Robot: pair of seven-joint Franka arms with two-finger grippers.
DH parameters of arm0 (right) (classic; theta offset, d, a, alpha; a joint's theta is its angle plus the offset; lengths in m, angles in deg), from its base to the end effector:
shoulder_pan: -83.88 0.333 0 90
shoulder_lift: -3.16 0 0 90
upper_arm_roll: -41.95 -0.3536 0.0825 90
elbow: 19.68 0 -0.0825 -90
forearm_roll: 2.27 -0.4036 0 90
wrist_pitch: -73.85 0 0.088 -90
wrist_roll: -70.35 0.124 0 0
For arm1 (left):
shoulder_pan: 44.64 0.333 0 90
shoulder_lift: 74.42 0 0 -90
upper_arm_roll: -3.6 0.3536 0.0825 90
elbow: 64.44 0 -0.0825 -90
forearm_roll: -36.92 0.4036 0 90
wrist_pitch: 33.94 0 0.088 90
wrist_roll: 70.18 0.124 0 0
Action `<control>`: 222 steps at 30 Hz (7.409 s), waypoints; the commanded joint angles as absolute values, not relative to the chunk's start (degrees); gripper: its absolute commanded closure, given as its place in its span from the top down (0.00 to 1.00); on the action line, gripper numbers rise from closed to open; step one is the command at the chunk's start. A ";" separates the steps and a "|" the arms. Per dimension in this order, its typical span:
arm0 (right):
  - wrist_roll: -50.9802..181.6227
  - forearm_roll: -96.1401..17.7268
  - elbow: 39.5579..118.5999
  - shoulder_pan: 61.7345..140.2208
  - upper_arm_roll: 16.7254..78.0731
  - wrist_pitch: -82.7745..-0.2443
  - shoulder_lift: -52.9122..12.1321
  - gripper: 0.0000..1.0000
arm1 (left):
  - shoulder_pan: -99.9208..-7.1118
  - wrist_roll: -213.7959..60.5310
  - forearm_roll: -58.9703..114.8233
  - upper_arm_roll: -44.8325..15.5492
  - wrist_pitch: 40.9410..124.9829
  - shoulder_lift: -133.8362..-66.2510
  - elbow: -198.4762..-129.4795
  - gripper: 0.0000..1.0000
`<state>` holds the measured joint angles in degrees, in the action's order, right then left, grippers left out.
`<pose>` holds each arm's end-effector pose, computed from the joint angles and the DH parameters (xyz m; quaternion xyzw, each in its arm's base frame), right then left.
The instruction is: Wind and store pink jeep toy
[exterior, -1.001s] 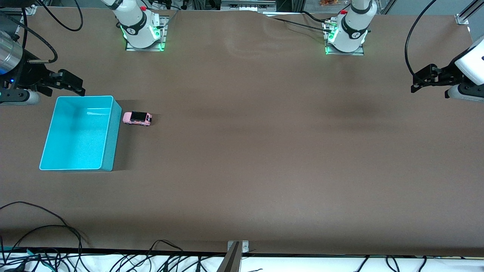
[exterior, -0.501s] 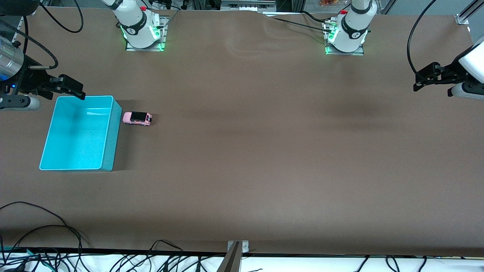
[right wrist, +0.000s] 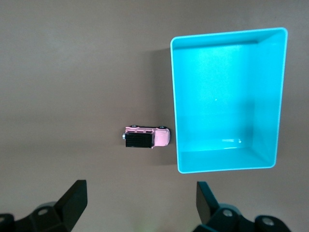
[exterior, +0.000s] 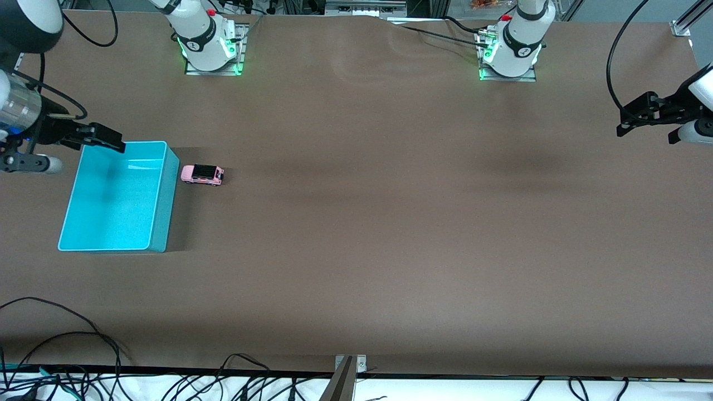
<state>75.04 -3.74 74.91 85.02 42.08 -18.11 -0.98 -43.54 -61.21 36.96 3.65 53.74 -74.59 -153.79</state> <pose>0.5919 0.0136 0.5665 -0.9976 0.0332 0.0596 0.0097 0.5703 0.0115 0.6455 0.9975 -0.0682 -0.0160 0.0011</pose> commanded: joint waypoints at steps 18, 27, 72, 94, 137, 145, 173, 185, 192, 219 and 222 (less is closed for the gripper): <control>83.61 -3.50 102.83 85.20 40.99 -41.20 5.71 1.00 | -42.36 -61.48 35.42 3.07 53.16 -76.44 -151.02 1.00; 92.40 -3.42 109.51 85.46 39.32 -51.12 4.57 1.00 | -42.36 -61.39 38.33 0.87 53.07 -76.36 -149.78 1.00; 156.13 -0.96 118.92 87.04 36.68 -73.37 -7.21 1.00 | -42.27 -61.39 38.15 0.87 52.99 -76.36 -149.78 1.00; 156.49 2.30 118.92 86.96 40.10 -73.98 -10.20 1.00 | -42.27 -61.39 38.06 0.87 52.99 -76.36 -149.78 1.00; 156.57 2.65 118.05 87.22 40.02 -73.98 -9.59 0.00 | -42.18 -61.39 37.97 0.87 52.99 -76.44 -149.70 1.00; 155.43 2.65 116.55 87.22 39.93 -72.50 -6.95 0.00 | -42.18 -61.39 37.97 0.87 52.99 -76.44 -149.70 1.00; 131.11 2.47 105.57 86.78 38.17 -53.95 -1.41 0.00 | -42.18 -61.39 37.97 0.87 52.99 -76.44 -149.70 1.00; 103.77 2.39 102.84 86.43 47.04 -49.46 -1.93 0.00 | -42.27 -61.39 37.97 0.87 52.99 -76.44 -149.70 1.00; 88.57 2.65 102.75 86.34 51.44 -49.64 -2.99 0.00 | -42.27 -61.48 37.97 0.87 52.99 -76.36 -149.70 1.00; 64.20 9.50 102.49 82.39 57.16 -60.27 -16.87 0.00 | -42.36 -61.48 37.97 0.87 52.99 -76.36 -149.70 1.00; 64.20 10.47 102.49 81.95 57.16 -61.59 -18.45 0.00 | -42.44 -61.48 37.97 0.87 52.99 -76.36 -149.61 1.00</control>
<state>65.18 8.25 103.57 83.43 57.20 -59.43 -15.32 -42.29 -61.22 36.99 1.11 53.80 -75.65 -151.50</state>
